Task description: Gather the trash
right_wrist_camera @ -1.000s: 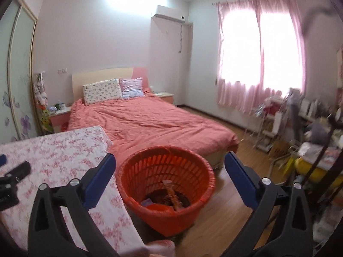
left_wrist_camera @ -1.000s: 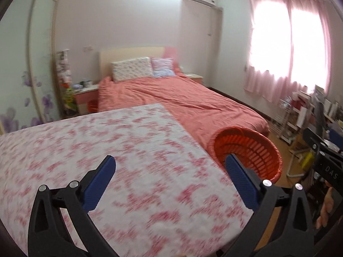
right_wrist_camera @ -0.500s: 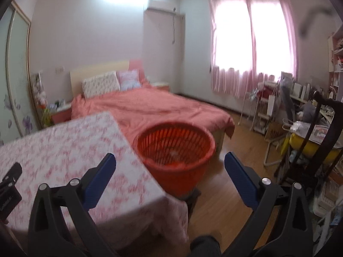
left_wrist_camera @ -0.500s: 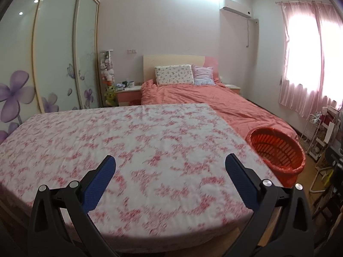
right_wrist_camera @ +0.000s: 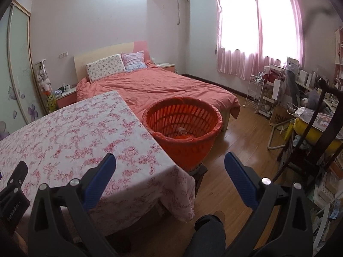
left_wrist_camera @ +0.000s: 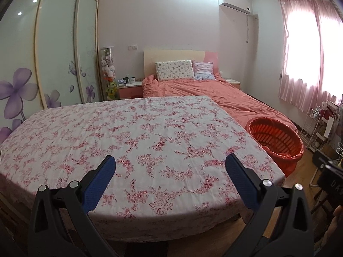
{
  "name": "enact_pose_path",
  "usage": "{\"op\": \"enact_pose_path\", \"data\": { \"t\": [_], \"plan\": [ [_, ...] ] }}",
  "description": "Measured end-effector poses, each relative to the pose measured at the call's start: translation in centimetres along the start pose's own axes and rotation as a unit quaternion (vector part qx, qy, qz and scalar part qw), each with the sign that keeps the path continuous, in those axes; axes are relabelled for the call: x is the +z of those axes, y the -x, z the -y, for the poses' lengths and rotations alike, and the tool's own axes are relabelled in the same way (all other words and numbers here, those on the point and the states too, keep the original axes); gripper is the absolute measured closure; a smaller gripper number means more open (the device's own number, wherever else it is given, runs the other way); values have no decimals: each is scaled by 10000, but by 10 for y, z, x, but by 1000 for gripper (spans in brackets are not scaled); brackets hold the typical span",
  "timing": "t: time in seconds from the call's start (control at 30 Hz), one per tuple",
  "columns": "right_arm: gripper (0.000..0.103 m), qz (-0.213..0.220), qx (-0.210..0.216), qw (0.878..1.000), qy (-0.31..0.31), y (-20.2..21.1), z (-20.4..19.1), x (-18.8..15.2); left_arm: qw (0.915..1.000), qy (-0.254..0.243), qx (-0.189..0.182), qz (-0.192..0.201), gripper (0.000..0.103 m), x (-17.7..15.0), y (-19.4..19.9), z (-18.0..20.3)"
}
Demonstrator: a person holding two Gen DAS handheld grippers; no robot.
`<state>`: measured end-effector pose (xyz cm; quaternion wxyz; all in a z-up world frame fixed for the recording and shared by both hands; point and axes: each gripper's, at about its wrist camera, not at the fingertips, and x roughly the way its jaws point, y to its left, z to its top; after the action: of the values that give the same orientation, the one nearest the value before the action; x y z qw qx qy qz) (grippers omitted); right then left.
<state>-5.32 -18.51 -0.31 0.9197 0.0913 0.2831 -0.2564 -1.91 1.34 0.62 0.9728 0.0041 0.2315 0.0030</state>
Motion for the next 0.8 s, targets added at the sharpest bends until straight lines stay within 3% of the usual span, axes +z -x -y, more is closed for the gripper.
{"op": "enact_pose_path", "data": {
  "t": [0.37, 0.8],
  "plan": [
    [4, 265, -64, 9996, 97, 14, -3, 1, 9997, 203, -124, -27, 2, 4, 4, -4],
    [4, 260, -6, 9996, 119, 17, -3, 2, 9996, 182, -202, -39, 2, 7, 6, 1]
  ]
}}
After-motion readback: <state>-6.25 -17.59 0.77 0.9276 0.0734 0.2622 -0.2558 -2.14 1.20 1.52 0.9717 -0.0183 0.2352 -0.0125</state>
